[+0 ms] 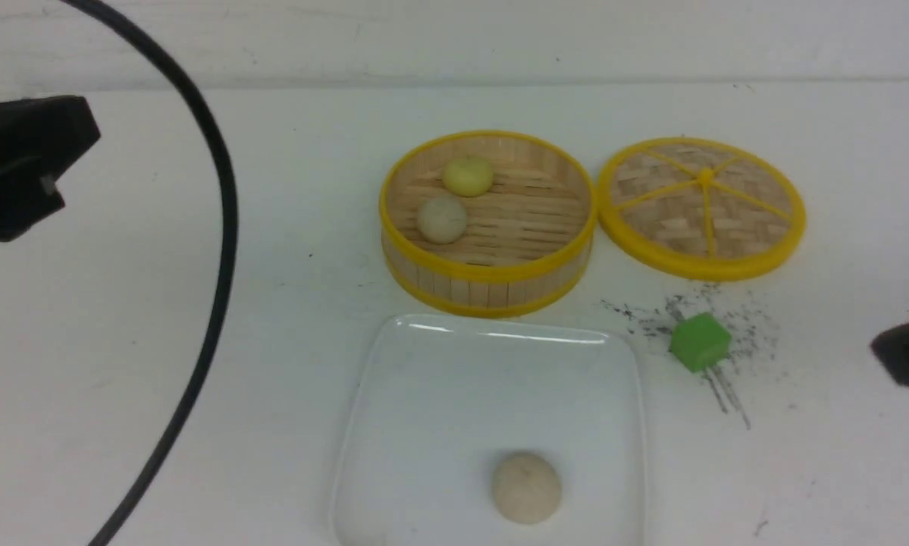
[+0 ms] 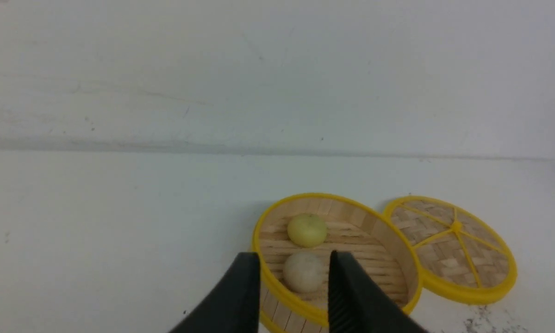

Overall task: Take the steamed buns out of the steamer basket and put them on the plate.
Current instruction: Use the left arm to grab the steamed stuffed bun that is closest to it

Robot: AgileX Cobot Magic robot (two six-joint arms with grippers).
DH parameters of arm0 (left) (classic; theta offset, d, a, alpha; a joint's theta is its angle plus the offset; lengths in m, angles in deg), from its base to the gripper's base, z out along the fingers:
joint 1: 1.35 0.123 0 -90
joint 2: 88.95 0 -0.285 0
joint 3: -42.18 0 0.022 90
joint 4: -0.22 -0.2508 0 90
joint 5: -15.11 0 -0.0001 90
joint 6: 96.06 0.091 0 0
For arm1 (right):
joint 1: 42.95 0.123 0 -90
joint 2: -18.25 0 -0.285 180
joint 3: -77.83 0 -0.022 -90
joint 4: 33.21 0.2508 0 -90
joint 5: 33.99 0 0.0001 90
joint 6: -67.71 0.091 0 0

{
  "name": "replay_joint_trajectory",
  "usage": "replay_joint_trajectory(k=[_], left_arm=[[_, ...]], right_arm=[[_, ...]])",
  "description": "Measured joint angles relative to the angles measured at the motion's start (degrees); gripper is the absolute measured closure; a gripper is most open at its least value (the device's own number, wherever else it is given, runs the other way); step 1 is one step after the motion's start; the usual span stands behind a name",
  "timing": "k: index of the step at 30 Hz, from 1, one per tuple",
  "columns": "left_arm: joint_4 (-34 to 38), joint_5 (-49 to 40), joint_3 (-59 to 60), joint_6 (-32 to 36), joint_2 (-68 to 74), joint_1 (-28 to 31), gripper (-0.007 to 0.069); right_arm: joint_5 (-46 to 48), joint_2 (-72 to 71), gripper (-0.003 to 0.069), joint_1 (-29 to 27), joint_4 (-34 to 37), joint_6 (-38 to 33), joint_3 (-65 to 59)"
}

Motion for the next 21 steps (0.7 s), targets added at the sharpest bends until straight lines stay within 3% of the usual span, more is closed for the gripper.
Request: replay_joint_trajectory(k=[7,11,16,21], left_arm=[[11.5,-0.1,0.0,10.0,0.8,0.0,0.0381],[19.7,-3.1,0.0,18.2,4.4,0.0,0.0381],[28.7,-7.3,-0.1,28.5,11.4,0.0,0.0381],[31.4,-8.1,-2.7,35.9,18.4,0.0,0.0381]], right_arm=[[-5.3,-10.2,0.0203,0.0,-2.7,0.2,-1.9],[-8.3,-15.5,0.02,0.0,-5.2,0.2,-10.8],[-14.9,-21.4,0.02,0.0,-3.0,0.2,-20.4],[-16.5,-25.4,0.02,0.0,-2.4,0.2,-24.0]])
